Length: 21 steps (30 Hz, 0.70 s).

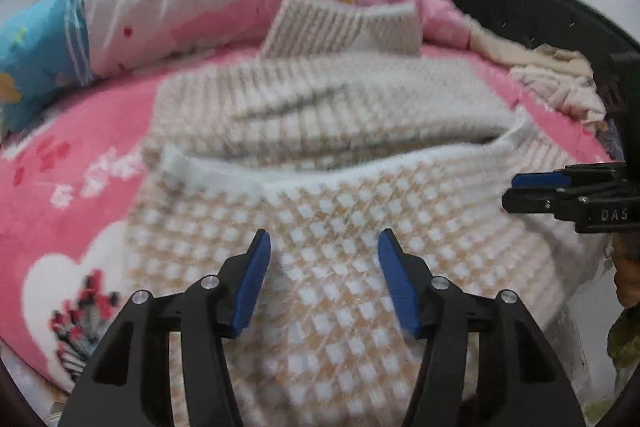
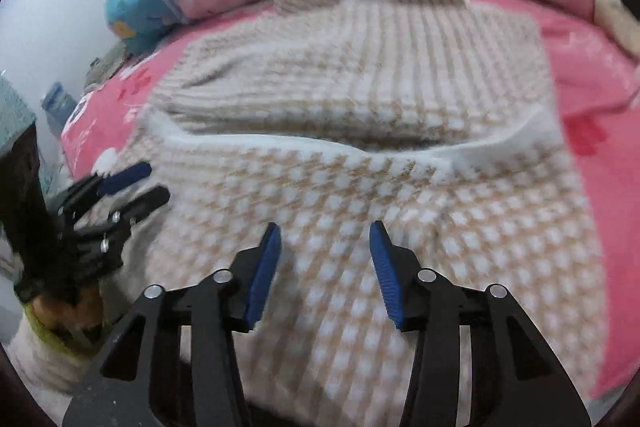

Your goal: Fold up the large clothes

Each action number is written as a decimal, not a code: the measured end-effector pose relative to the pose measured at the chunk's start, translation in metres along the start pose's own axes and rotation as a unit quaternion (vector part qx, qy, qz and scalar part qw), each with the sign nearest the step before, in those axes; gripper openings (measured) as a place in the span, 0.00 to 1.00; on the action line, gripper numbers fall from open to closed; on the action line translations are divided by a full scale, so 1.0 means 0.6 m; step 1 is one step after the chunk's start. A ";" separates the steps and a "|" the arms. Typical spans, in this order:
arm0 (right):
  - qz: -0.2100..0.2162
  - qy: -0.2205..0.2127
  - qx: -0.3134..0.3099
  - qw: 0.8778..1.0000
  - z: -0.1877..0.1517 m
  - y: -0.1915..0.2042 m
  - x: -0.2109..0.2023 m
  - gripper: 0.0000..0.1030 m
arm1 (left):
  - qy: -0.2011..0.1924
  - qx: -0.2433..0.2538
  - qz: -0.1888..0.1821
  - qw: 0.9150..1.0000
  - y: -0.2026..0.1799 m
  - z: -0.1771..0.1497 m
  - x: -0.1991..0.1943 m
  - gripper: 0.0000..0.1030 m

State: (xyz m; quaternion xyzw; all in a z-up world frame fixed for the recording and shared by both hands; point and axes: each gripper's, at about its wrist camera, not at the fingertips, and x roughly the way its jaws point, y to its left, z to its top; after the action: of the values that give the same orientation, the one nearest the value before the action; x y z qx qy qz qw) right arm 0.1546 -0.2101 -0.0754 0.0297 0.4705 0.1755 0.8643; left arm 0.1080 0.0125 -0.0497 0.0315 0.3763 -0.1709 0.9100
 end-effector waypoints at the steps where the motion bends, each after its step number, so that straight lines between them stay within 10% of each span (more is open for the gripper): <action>1: 0.015 -0.006 -0.010 1.000 -0.008 0.009 -0.015 0.43 | -0.007 0.002 -0.013 1.000 0.001 0.000 -0.009 0.54; 5: -0.008 0.018 -0.052 0.998 -0.032 0.039 0.035 0.45 | 0.042 0.005 0.022 0.999 0.003 -0.012 0.048 0.54; 11: -0.008 0.010 -0.034 0.999 -0.028 0.034 0.007 0.46 | 0.017 -0.012 0.023 1.000 0.003 -0.010 0.021 0.54; 17: -0.068 0.013 -0.055 0.996 -0.082 0.028 -0.029 0.46 | 0.006 0.003 -0.052 0.999 -0.031 -0.043 -0.049 0.54; 21: -0.041 0.032 -0.002 0.999 -0.095 -0.010 0.045 0.49 | 0.050 0.024 0.002 0.998 -0.049 -0.067 0.026 0.55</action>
State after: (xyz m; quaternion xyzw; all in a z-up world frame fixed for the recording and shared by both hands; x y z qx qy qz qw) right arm 0.1227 -0.2131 -0.1299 0.0032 0.4985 0.1416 0.8552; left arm 0.0814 -0.0120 -0.0870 0.0628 0.4167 -0.1767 0.8895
